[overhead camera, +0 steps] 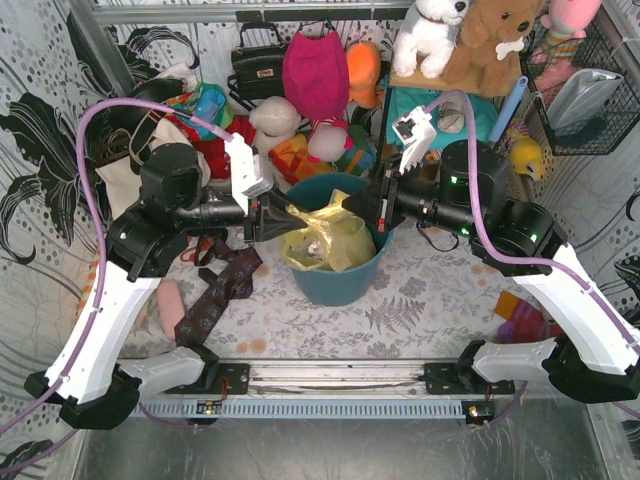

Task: Tie the trash bag

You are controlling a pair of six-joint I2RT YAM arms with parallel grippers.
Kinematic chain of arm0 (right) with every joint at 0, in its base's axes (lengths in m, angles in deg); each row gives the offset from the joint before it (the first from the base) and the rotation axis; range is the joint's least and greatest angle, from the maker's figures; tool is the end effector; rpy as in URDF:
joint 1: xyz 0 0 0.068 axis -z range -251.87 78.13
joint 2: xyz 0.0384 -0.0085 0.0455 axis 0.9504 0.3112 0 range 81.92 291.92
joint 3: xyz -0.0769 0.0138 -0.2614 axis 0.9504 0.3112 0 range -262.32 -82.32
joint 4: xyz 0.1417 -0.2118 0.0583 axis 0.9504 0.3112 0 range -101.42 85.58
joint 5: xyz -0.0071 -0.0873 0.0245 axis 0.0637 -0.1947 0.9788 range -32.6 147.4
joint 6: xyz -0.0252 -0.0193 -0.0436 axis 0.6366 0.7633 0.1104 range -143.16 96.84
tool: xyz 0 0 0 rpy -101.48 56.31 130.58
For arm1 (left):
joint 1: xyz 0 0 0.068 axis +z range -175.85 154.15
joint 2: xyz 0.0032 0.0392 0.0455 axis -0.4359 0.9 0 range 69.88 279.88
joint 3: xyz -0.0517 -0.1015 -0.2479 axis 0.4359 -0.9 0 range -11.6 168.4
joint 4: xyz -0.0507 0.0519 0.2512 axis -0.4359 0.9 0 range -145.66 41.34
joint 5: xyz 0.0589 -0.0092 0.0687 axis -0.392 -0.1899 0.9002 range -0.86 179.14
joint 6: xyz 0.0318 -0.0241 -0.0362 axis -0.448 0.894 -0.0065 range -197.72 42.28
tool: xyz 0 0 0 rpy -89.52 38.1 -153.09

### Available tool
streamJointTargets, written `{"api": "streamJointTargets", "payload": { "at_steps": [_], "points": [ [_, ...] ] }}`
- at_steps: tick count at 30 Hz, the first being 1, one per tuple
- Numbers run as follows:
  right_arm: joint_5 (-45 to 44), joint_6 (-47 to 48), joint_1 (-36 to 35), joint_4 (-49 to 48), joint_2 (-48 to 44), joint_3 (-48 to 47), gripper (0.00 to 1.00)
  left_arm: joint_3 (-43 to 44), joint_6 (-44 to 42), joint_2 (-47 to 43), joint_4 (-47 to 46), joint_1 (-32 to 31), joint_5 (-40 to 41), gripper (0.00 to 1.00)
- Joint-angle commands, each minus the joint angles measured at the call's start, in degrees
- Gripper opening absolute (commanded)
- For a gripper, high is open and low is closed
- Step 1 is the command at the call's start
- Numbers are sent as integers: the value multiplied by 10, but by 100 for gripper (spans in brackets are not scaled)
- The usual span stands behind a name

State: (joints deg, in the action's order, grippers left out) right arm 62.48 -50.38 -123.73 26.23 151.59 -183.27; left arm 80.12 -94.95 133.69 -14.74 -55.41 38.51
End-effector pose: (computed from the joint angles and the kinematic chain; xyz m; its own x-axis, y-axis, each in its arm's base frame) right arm 0.1305 0.1712 0.5274 -0.4442 0.1722 -0.8792 -0.7136 0.5254 0.4634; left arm 0.1482 -0.1157 0.4963 0.0998 0.1594 -0.9821 0.9827 0.1389 0.1224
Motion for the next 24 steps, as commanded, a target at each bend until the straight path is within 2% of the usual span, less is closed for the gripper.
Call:
{"api": "streamJointTargets", "payload": {
  "at_steps": [1,4,8,15,24],
  "points": [
    [-1,-9,-2,-21,-5,3,0,1,12,-11,-46,-1,5,30],
    [9,-13,-2,-31,-3,6,0,-5,21,-9,-58,0,16,25],
    [30,-31,-1,-48,-1,19,0,-23,31,1,-74,0,8,30],
    [27,-41,-1,-61,-7,43,0,-37,33,15,-81,-1,3,30],
    [-16,-42,-1,-50,37,-9,0,-53,39,0,-104,-1,27,30]
  ]
}}
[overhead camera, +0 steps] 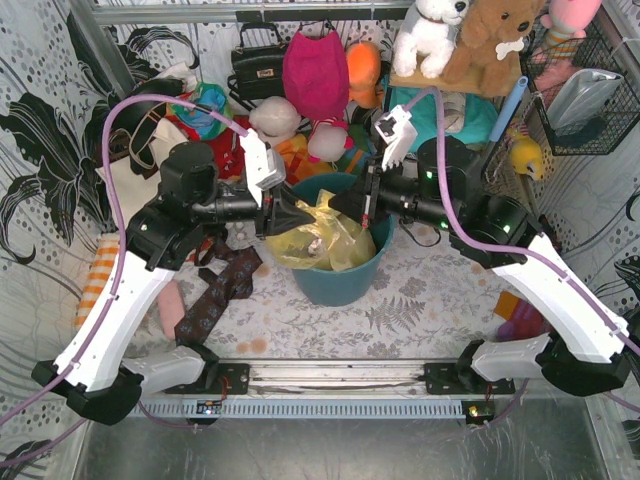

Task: Tie the trash bag

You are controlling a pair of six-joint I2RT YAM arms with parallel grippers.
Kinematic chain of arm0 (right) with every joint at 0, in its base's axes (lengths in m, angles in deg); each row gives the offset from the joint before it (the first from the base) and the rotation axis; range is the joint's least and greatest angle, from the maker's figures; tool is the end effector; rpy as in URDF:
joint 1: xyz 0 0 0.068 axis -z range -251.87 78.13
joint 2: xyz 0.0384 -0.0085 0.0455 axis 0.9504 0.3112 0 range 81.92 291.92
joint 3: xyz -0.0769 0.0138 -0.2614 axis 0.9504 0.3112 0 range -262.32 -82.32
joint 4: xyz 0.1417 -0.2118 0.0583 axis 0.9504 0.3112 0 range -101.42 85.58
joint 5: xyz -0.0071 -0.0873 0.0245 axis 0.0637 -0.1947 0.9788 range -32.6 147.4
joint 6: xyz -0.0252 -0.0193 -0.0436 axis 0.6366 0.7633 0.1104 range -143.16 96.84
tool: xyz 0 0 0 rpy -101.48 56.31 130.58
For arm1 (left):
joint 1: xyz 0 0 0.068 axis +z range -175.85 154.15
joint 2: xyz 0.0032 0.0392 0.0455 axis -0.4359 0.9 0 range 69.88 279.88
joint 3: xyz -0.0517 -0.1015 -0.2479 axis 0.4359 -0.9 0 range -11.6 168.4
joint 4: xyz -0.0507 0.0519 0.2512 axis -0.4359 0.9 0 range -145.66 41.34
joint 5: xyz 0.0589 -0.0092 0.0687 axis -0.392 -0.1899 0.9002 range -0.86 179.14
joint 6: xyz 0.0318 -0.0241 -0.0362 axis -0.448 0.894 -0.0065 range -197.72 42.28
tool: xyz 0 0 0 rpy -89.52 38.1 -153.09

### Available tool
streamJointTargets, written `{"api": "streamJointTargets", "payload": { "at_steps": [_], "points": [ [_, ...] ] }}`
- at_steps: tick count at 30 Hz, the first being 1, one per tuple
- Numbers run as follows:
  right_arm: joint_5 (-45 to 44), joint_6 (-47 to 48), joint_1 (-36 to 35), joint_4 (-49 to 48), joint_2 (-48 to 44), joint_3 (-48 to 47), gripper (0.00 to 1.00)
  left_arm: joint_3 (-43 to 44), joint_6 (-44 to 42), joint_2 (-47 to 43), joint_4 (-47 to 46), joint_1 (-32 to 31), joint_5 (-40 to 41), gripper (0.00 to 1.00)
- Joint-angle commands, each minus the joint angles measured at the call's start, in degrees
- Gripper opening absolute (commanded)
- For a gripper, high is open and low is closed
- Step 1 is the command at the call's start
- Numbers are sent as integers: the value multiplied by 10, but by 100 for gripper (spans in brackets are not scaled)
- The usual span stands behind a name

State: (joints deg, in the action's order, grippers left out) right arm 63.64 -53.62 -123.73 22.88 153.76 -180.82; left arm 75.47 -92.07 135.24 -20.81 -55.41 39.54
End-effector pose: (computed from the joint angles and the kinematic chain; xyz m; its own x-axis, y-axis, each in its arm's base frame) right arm 0.1440 0.1896 0.5133 -0.5009 0.1782 -0.8470 -0.6896 0.5092 0.5149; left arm 0.1691 -0.1272 0.4777 0.0477 0.1577 -0.9863 0.9838 0.1637 0.0737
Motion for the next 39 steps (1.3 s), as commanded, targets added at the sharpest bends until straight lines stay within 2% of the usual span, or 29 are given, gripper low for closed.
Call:
{"api": "streamJointTargets", "payload": {
  "at_steps": [1,14,22,29,35,39],
  "points": [
    [-33,-17,-1,-24,18,-34,0,-9,9,-20,-47,0,20,30],
    [-65,-52,-2,-53,18,-36,0,-36,66,-11,-119,0,67,23],
    [-14,-64,-1,-71,-17,18,0,-20,73,6,-95,-1,100,22],
    [26,-30,-1,-62,-15,26,0,-12,87,7,-91,-1,105,22],
    [-54,-27,-1,-104,-29,74,0,-27,86,-17,-99,-1,59,25],
    [-95,-66,-2,-192,-23,110,0,-50,84,-44,-107,-1,34,26]
  ]
}}
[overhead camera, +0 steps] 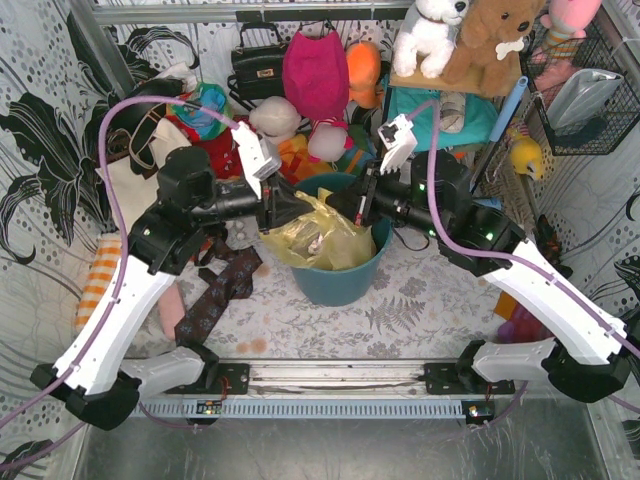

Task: Tie the trash bag

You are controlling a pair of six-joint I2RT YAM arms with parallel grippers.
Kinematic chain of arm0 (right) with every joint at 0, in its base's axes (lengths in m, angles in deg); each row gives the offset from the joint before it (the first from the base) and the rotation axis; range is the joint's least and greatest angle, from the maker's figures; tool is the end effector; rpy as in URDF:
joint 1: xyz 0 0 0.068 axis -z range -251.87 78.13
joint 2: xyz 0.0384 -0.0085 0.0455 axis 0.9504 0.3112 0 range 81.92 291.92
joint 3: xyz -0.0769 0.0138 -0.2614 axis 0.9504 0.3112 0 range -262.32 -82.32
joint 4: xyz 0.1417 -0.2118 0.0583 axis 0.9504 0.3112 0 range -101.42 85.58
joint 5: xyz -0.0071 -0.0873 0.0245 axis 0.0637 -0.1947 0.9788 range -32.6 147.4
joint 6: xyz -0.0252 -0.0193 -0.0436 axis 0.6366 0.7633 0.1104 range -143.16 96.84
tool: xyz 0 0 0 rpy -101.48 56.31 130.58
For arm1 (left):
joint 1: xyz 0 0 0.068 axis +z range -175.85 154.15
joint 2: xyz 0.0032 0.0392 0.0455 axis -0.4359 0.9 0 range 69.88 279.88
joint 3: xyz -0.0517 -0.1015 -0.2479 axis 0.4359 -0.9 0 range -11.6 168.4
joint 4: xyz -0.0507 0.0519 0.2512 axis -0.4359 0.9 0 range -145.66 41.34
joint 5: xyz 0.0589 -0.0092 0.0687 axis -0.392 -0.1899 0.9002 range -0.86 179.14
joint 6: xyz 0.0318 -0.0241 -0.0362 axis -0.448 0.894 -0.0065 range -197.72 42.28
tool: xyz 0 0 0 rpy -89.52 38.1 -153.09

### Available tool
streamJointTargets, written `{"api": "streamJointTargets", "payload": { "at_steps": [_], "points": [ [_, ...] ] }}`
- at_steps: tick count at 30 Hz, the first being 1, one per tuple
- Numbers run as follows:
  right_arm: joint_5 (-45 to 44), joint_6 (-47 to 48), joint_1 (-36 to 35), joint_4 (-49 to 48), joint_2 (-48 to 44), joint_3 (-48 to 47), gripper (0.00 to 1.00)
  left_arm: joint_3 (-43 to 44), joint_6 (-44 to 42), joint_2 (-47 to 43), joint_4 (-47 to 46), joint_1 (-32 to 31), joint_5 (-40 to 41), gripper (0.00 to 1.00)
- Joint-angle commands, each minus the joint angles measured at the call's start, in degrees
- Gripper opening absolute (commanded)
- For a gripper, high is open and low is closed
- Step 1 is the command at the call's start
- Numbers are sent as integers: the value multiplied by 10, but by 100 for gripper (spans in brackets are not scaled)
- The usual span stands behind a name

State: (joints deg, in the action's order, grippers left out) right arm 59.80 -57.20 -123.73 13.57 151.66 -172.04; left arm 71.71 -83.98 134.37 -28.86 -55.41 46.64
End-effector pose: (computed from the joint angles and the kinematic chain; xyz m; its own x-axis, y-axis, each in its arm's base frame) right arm 0.1517 0.1955 0.4917 -0.4990 0.2702 -0.8234 -0.6423 0.5226 0.5607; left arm 0.1778 -0.1286 0.4737 -0.0168 0.1020 -0.9946 0.9533 0.3017 0.0148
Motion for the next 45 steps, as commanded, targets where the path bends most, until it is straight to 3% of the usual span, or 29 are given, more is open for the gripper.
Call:
{"api": "streamJointTargets", "payload": {
  "at_steps": [1,5,13,30,36,45],
  "points": [
    [-68,-36,-2,-117,0,24,0,-17,2,-38,-27,-1,-38,25],
    [-81,-53,-2,-172,17,15,0,-28,5,-41,-26,-1,-36,24],
    [-51,-84,-2,-179,36,-17,0,-21,20,-14,-18,-1,46,17],
    [-69,-181,-49,-218,-43,114,0,-27,24,-9,-1,0,132,14],
    [-54,-165,-63,-205,-42,121,0,-26,34,-11,-9,-1,132,14],
    [-58,-127,-69,-100,-22,91,0,-24,41,-15,-12,0,128,14]
  ]
}}
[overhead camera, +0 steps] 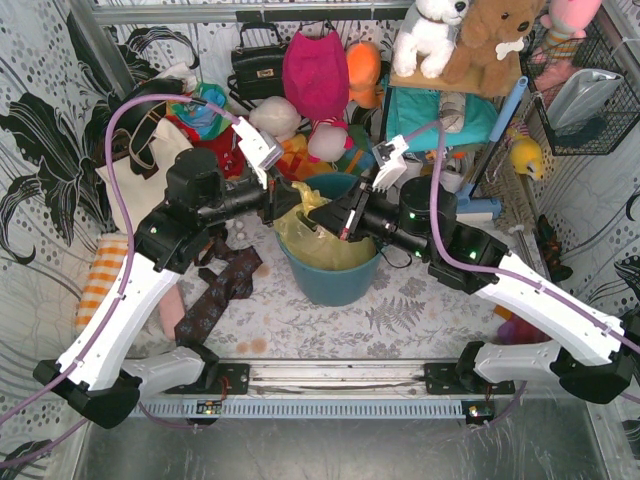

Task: Tie the trash bag

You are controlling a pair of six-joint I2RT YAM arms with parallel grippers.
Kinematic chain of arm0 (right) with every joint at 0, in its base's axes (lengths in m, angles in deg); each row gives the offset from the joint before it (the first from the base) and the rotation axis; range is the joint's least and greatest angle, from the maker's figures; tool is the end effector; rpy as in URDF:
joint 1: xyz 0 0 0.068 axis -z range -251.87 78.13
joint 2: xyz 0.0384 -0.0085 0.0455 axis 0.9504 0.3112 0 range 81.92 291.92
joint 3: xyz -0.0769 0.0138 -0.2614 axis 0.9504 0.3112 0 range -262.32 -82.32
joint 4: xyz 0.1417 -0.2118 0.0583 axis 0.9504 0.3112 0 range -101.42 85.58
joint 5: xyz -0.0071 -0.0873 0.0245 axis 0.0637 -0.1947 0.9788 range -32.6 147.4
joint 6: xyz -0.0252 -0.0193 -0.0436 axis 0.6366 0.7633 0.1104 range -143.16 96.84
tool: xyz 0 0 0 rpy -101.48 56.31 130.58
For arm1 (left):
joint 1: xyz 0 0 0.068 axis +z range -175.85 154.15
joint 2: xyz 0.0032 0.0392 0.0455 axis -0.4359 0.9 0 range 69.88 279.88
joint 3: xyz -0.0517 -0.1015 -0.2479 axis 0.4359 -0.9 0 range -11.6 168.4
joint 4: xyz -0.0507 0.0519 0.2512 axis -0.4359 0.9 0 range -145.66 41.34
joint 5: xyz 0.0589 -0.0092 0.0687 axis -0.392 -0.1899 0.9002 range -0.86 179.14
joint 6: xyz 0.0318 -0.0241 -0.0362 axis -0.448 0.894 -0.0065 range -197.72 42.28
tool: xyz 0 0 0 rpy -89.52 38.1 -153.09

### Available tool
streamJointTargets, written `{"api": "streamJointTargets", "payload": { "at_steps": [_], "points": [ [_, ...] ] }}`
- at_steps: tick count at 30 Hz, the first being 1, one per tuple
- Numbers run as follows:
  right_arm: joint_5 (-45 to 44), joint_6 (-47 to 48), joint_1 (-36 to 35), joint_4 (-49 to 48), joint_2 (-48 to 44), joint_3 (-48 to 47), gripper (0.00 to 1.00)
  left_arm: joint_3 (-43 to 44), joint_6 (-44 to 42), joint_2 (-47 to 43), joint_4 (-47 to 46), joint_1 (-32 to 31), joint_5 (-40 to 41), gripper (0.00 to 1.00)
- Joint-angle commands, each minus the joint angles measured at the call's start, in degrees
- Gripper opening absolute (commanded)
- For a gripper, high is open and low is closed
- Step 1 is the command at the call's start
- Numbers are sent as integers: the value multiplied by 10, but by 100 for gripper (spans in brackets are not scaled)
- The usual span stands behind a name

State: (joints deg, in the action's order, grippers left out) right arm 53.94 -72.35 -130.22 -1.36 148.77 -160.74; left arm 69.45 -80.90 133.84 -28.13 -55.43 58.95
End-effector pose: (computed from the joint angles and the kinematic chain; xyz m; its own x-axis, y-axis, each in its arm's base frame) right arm 0.1350 0.2148 0.4670 -0.6102 0.4500 -0.6521 -0.5450 0.3589 0.7577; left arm 0.1856 -0.1260 0.4610 -0.1097 0.1175 -0.9870 0.8643 0.5016 -0.0364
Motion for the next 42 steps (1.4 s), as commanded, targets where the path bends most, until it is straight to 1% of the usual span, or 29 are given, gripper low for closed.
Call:
{"api": "streamJointTargets", "payload": {
  "at_steps": [1,9,13,22,25,33,35,42],
  "points": [
    [1,28,-4,61,11,-26,0,0,11,-10,-20,0,4,14],
    [-26,56,-4,131,38,-64,0,0,16,-14,-24,0,-3,14],
    [-47,69,-4,142,52,-80,0,1,17,-17,-25,0,-14,14],
    [-125,120,-10,245,105,-179,0,-9,25,-32,-33,0,-38,15],
    [-144,129,-13,262,119,-200,0,-13,30,-32,-39,0,-45,16],
    [-193,144,-20,257,133,-199,0,-20,45,-34,-47,0,-46,16],
    [-218,147,-25,251,136,-196,0,-22,50,-36,-50,0,-44,15],
    [-292,165,-42,187,134,-166,0,-35,70,-53,-58,0,-51,15]
  ]
}}
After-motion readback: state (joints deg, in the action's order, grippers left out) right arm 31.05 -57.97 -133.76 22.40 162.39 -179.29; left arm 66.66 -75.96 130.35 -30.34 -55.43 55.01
